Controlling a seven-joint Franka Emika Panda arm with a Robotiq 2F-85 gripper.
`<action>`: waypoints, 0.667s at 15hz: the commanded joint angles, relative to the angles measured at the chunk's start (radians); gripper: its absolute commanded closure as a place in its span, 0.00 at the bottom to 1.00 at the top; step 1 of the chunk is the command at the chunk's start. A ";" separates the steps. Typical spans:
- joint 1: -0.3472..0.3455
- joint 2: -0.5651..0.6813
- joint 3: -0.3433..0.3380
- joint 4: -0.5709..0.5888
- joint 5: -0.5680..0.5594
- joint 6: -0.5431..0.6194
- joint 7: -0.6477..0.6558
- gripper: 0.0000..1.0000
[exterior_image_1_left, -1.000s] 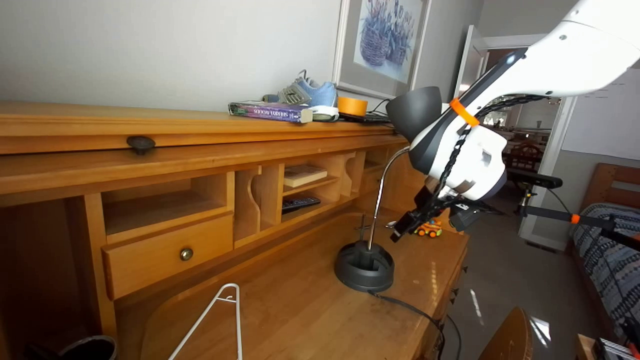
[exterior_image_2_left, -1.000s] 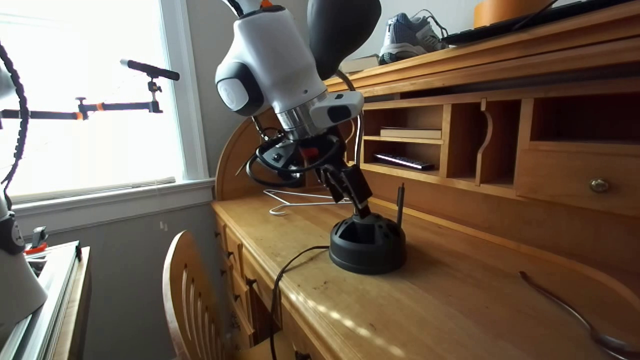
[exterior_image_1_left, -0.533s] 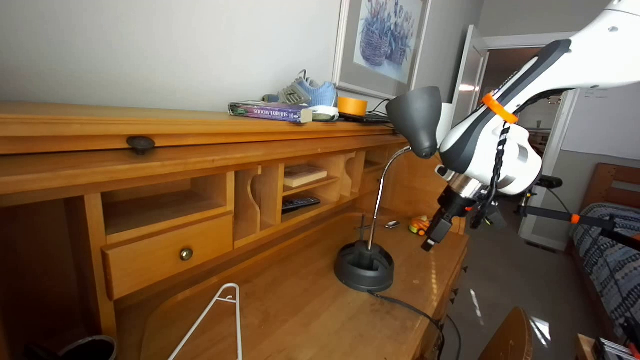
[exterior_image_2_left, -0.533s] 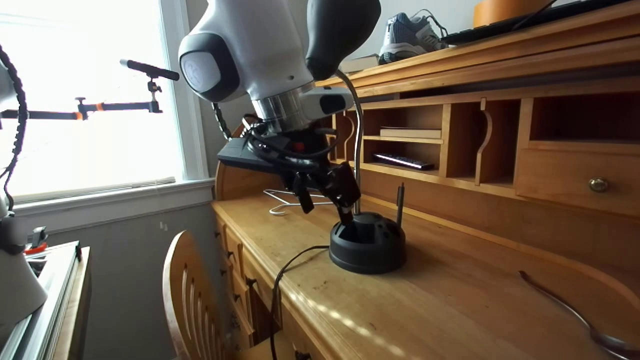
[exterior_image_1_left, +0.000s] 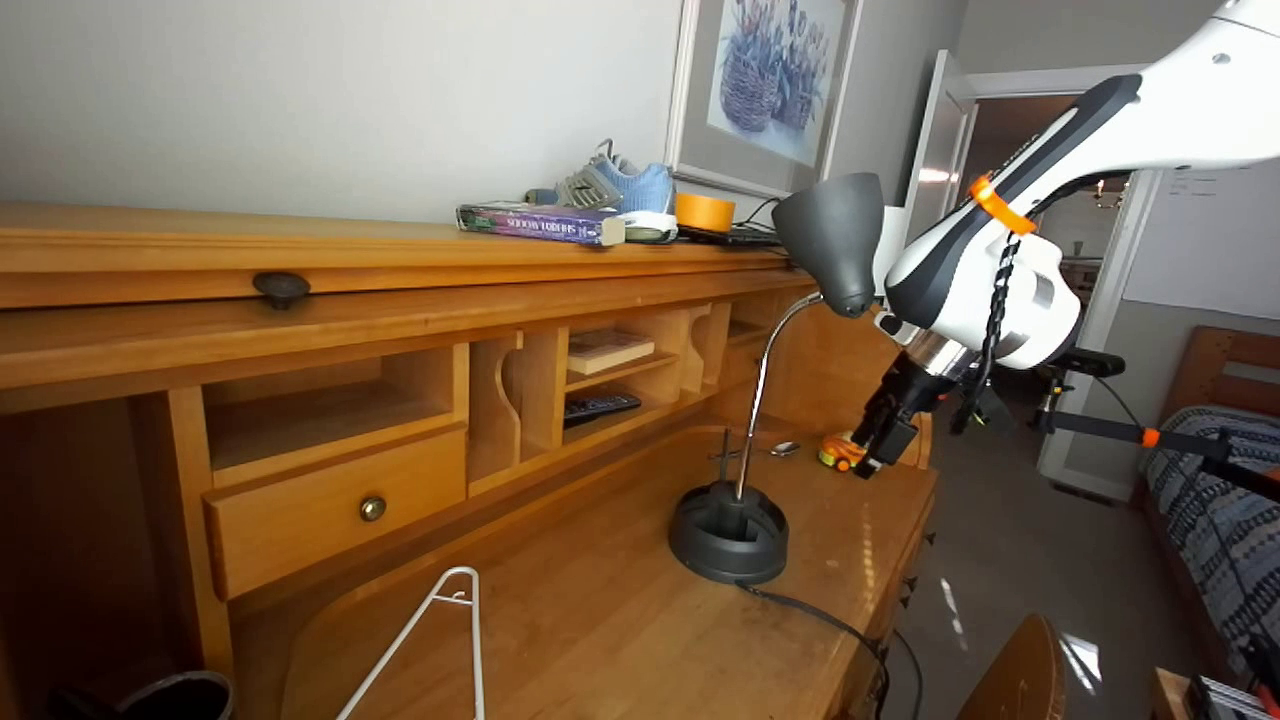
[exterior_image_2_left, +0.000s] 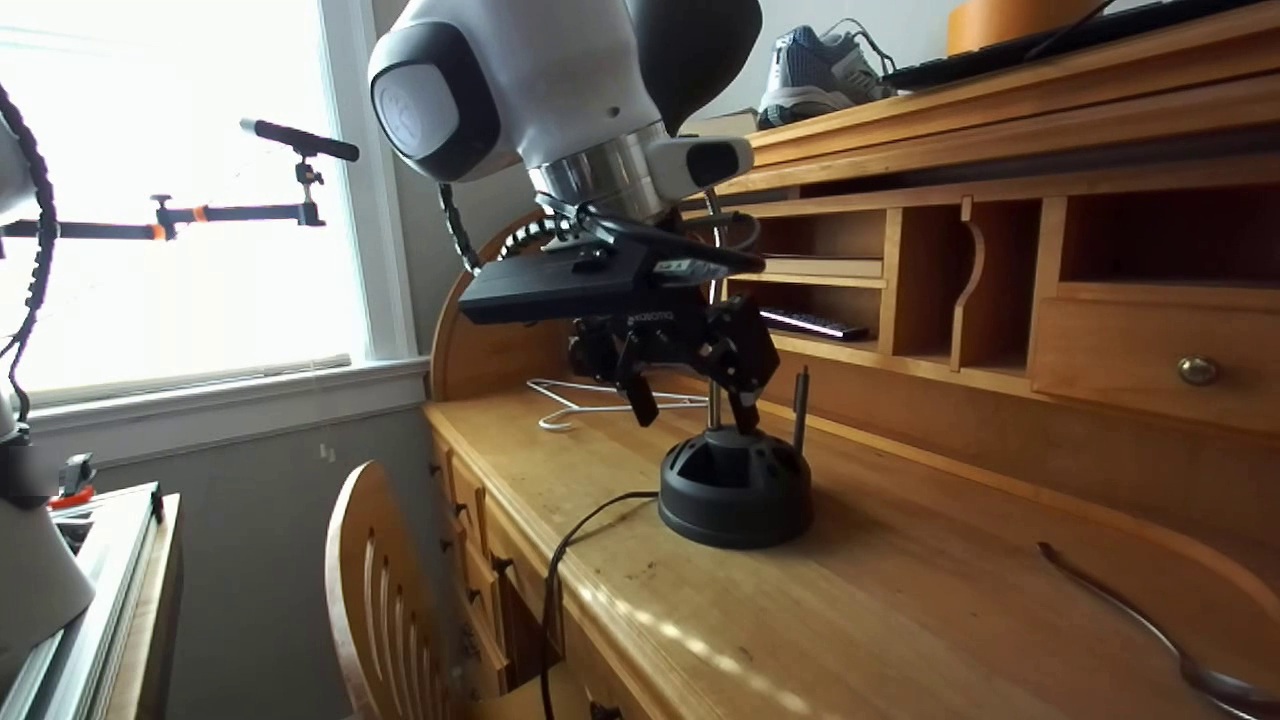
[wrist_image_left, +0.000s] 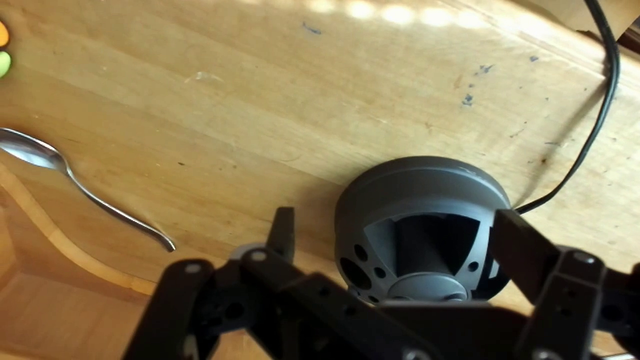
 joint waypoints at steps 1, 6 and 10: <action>0.000 0.003 0.000 0.002 0.000 0.000 -0.002 0.00; -0.019 0.033 -0.004 0.069 0.018 -0.057 -0.043 0.00; -0.047 0.059 -0.005 0.157 0.026 -0.211 -0.139 0.00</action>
